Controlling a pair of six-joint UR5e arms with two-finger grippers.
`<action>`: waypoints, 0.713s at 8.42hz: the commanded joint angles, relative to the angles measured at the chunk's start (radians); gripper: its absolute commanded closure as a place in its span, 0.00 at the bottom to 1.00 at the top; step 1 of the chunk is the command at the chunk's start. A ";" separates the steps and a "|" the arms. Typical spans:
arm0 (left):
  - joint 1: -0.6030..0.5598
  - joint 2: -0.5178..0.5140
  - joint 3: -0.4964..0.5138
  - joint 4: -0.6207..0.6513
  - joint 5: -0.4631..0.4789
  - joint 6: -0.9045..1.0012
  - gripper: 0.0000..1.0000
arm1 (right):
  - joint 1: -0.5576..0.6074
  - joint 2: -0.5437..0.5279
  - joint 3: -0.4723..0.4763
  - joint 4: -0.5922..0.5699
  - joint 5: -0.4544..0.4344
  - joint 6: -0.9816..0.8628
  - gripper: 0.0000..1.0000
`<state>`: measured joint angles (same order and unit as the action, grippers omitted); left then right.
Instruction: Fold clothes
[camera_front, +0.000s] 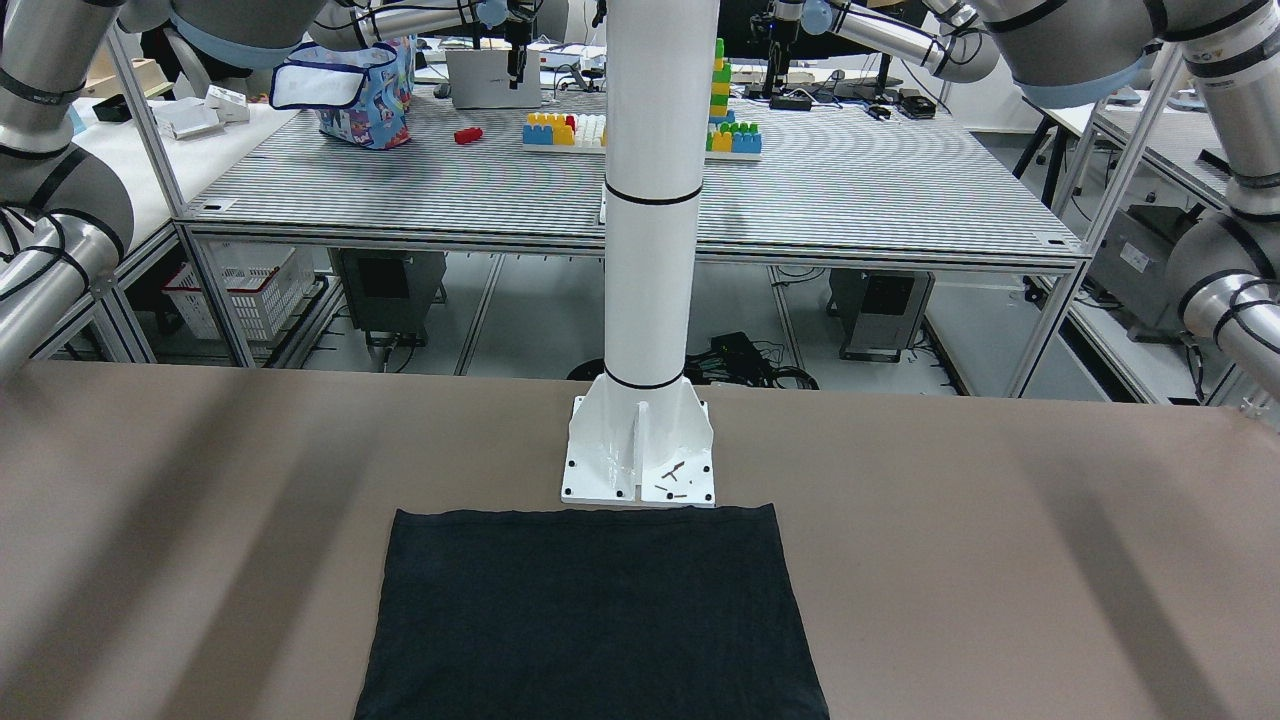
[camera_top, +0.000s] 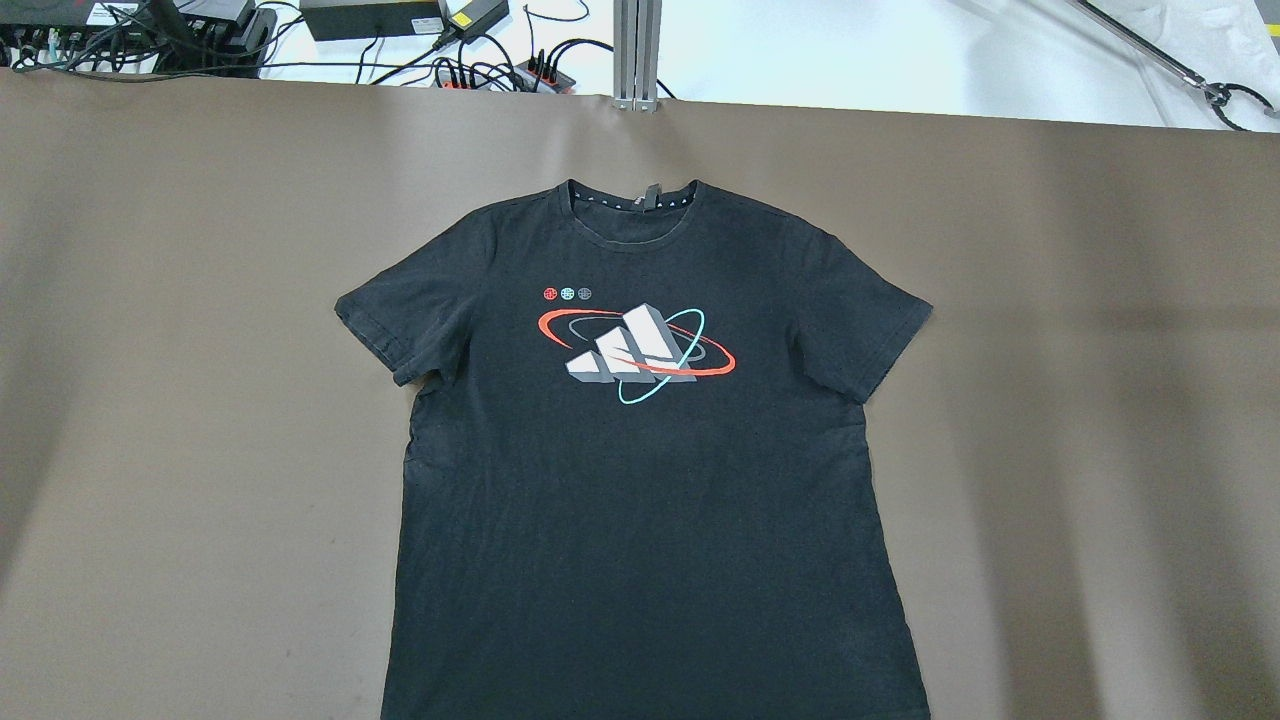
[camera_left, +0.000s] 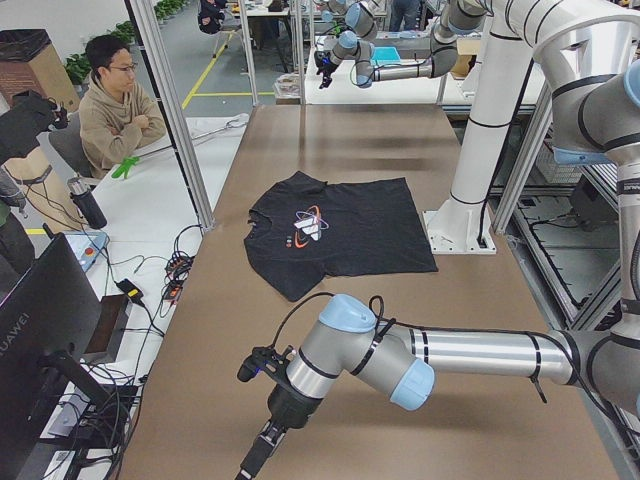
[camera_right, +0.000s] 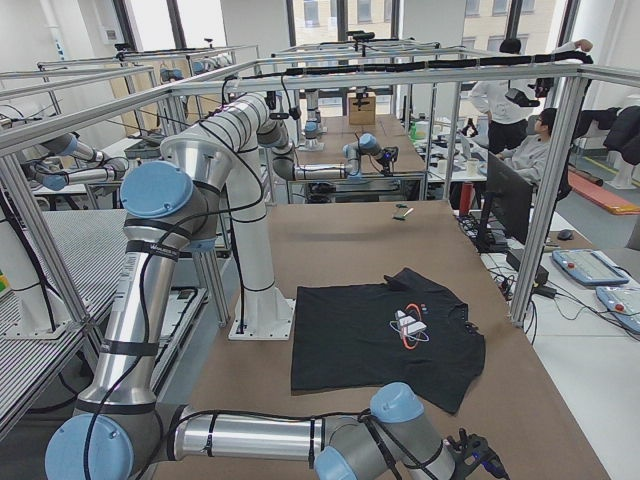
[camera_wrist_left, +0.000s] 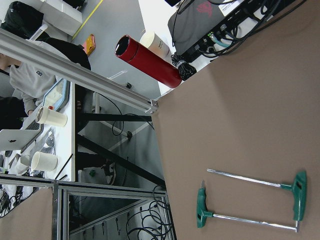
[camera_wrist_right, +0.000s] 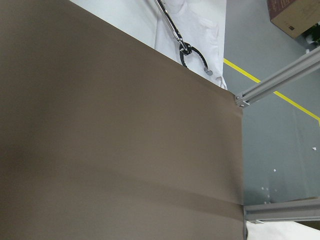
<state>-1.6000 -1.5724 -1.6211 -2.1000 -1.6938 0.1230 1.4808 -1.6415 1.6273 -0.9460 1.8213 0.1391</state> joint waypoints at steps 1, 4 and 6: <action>0.002 -0.001 0.003 0.002 -0.001 0.000 0.00 | -0.136 0.061 0.003 0.021 0.022 0.289 0.06; 0.003 -0.008 0.004 0.003 0.000 0.000 0.00 | -0.307 0.164 -0.007 0.047 0.064 0.665 0.05; 0.003 -0.006 0.004 0.005 0.000 0.000 0.00 | -0.396 0.253 -0.081 0.056 0.058 0.967 0.05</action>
<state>-1.5971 -1.5788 -1.6171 -2.0964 -1.6936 0.1227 1.1739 -1.4714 1.6088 -0.9005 1.8823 0.8376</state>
